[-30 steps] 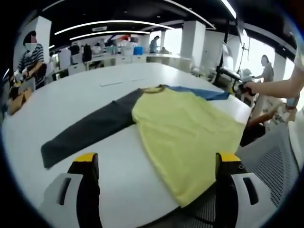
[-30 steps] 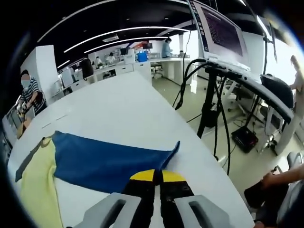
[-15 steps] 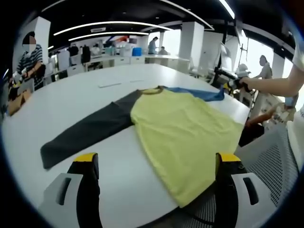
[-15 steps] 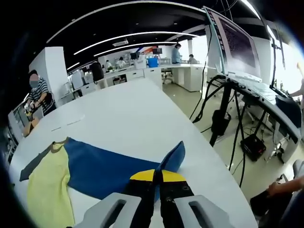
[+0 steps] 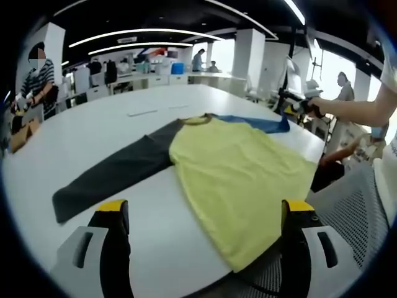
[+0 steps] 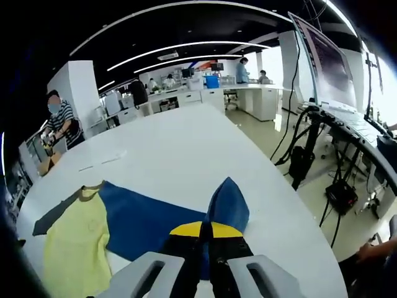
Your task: Fold the garment on the visible template until the final outline fits inside the template.
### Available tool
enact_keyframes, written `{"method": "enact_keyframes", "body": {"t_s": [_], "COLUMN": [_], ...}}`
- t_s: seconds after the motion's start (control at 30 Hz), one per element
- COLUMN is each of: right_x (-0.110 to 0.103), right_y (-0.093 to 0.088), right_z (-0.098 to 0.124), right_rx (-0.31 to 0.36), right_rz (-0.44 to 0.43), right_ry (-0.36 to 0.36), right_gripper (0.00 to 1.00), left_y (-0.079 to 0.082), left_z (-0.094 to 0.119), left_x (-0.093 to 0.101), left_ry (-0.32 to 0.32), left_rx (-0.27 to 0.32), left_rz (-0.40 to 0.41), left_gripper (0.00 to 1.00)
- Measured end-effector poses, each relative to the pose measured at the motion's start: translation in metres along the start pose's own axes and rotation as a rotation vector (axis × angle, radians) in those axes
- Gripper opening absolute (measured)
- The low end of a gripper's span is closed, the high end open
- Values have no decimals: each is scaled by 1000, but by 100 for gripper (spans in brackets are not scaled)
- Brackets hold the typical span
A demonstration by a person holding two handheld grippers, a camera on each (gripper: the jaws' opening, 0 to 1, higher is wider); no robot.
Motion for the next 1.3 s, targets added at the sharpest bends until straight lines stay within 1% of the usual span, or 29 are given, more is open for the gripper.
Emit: {"method": "enact_keyframes", "body": {"t_s": [0.23,0.47,0.7,0.97,1.17,1.3], "right_x": [-16,-37,-57,-74,-92,-102], "right_y": [5,4,3,1,-5,-6], "right_z": [-6,-13,-26,-34,-39,-41], "right_rx": [10,8,-4,-19,-41,-44], "right_rz": [-14,-21,-17,6,36,37], "right_ry": [41,75,120,157,194,214], "right_gripper": [0,0,0,0,0,0], "left_y": [0,2,3,4,5,5], "left_z": [-1,-2,-4,-5,-7,-8], "left_x": [1,3,5,6,7,6], "left_ry": [-7,-17,-23,-23,-25,-26], "left_rx": [4,10,7,15,15,17], "left_rz": [-1,-1,-14,-10,-12,-12], "left_gripper": [99,99,99,99,99,99]}}
Point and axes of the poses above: the point that each gripper's makers call its tool centre point, and the gripper's own axes: z roughly backward along the fingers, x roughly to its right, y roughly out of its top, the point moved 2 cm from there along z, roughly backward along the fingers, and after that the axes turned 3 degrees about y, right-handed, at the moved point
